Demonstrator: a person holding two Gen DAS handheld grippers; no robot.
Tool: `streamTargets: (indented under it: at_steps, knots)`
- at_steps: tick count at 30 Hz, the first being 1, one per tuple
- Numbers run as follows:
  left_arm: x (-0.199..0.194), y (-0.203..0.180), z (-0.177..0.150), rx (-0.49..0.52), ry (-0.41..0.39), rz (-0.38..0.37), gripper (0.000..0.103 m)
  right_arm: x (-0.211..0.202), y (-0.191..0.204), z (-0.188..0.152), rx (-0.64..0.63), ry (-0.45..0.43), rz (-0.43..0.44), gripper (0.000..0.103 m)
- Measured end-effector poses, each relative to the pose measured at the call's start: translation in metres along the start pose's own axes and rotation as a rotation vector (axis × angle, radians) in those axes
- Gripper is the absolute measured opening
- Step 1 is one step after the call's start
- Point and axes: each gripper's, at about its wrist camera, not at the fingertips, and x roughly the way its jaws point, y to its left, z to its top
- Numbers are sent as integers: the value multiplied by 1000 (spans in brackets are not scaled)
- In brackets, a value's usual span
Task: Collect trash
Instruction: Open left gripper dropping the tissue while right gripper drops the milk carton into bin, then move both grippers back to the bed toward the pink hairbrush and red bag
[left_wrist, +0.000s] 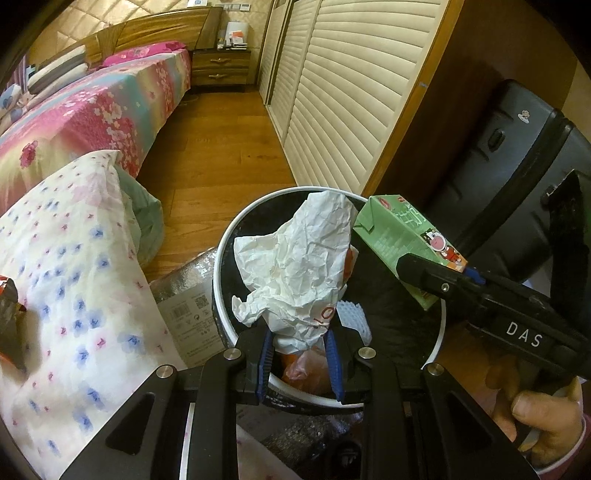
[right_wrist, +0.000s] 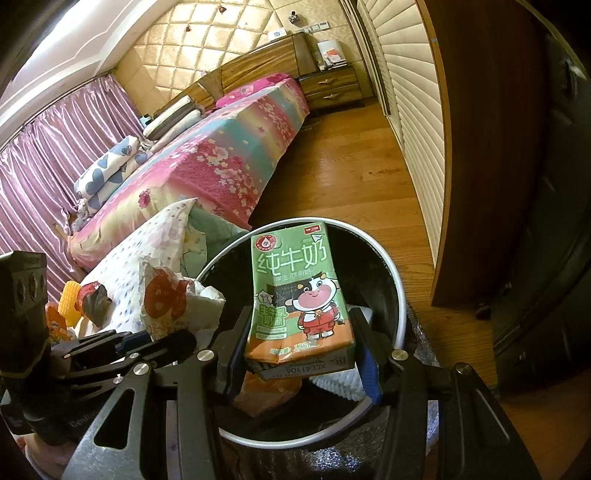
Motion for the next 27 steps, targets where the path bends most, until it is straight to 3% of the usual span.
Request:
streamTargets:
  at_steps: [3,7,13,21,27]
  knots:
    - [-1,0,1,-4,-3,-3,28,0,-2,2,7,-2,-5,51]
    - [-7,1,-4,-10,-13,0,51,1,-5,5,27,1,-11,54]
    - [-30,12,-23,-51,-41,-8,52,-13,-4,6,50,-45,-9,54]
    - [-76,38,-73,-153,-96,37,57,-25,31,-8,12,-57,42,79]
    - [-112,66,-118,-252,-128,97,61,-21,70,-23,-35,-23,105,87]
